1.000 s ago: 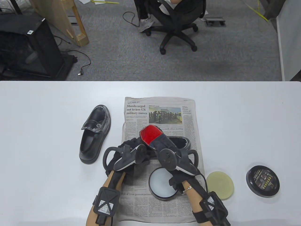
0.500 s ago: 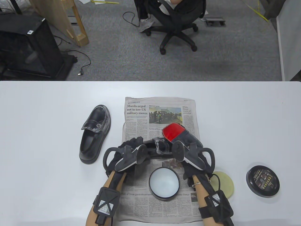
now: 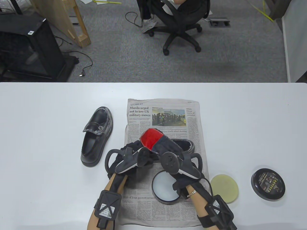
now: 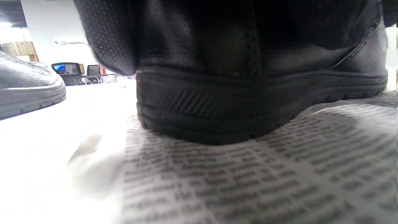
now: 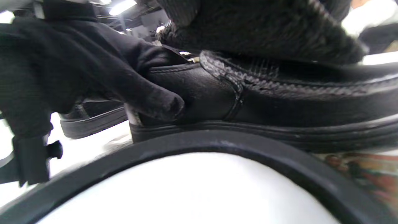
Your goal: Dip and apply leather care cream with polishing sponge on shoes
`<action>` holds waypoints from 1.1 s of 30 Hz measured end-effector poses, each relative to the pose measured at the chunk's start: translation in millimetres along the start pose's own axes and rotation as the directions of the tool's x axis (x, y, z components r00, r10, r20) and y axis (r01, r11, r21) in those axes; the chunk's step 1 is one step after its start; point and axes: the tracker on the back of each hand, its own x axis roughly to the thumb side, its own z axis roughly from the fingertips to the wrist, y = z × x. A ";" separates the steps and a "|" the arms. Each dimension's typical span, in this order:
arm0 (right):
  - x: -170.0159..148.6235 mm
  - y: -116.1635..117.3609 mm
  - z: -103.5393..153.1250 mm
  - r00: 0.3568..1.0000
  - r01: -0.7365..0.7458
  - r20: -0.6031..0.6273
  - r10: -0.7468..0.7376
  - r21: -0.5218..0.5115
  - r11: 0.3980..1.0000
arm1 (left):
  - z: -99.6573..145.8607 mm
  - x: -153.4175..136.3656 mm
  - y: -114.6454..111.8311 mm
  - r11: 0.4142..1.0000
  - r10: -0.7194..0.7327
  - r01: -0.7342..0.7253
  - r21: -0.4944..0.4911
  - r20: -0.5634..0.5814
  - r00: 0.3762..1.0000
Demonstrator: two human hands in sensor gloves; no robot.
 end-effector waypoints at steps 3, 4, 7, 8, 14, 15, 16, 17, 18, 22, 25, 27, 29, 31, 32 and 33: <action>-11.1 7.1 -20.8 0.994 0.035 -0.105 -0.026 0.092 0.995 | 0.3 0.5 -0.1 1.000 -0.010 0.010 0.005 -0.003 1.000; -15.7 7.9 -25.3 0.990 0.035 -0.139 -0.021 0.104 0.994 | 0.2 0.4 0.0 1.000 -0.013 0.013 0.006 -0.012 1.000; -31.4 7.1 -29.2 0.978 0.036 -0.208 -0.010 0.124 0.992 | -0.1 0.5 0.0 1.000 -0.021 0.022 0.009 -0.030 0.999; -38.9 7.4 -27.9 0.971 0.027 -0.240 0.003 0.121 0.992 | 0.3 0.2 0.3 1.000 -0.021 0.021 0.012 -0.035 0.999; -67.9 9.6 -2.4 0.938 -0.173 -0.291 0.188 0.075 0.982 | 0.4 0.1 0.9 1.000 -0.026 0.026 0.010 -0.047 0.999; -69.0 10.1 5.2 0.934 -0.214 -0.280 0.223 0.065 0.975 | 0.4 0.1 0.9 1.000 -0.026 0.026 0.010 -0.049 0.998; -68.8 10.5 11.3 0.930 -0.246 -0.266 0.253 0.060 0.967 | 0.3 0.2 1.1 1.000 -0.026 0.027 0.010 -0.052 0.998; -67.5 11.1 18.1 0.928 -0.275 -0.249 0.278 0.048 0.960 | 0.2 0.3 1.1 1.000 -0.025 0.026 0.011 -0.056 0.998; -65.9 11.7 21.6 0.929 -0.284 -0.236 0.286 0.043 0.958 | 0.2 0.3 1.1 1.000 -0.023 0.024 0.011 -0.056 0.998; -47.0 11.4 38.6 0.967 -0.230 -0.112 0.227 -0.013 0.973 | -0.2 -0.8 0.5 1.000 -0.002 0.002 0.008 -0.040 0.999; -29.8 8.1 39.4 0.993 -0.118 -0.025 0.117 -0.066 0.991 | -0.7 -0.8 0.3 1.000 0.000 0.001 0.003 -0.033 0.999; -14.9 3.8 32.5 0.999 -0.047 0.023 0.049 -0.089 0.995 | -0.9 -1.0 0.2 1.000 0.001 -0.001 0.001 -0.027 1.000; -7.2 -0.1 22.8 0.999 -0.020 0.034 0.023 -0.097 0.995 | -0.9 -1.2 0.1 1.000 0.003 -0.003 0.002 -0.023 1.000; -4.1 -0.7 11.7 0.999 0.025 0.036 -0.022 -0.083 0.996 | -1.0 -1.2 0.1 1.000 0.004 -0.004 0.003 -0.020 1.000; -3.6 0.2 4.5 0.998 0.056 0.024 -0.054 -0.057 0.997 | -1.1 -1.2 0.0 1.000 0.003 -0.003 0.003 -0.019 1.000; -4.0 1.5 -2.0 0.997 0.075 0.009 -0.075 -0.024 0.997 | -1.1 -0.8 0.0 1.000 0.001 -0.001 0.004 -0.018 1.000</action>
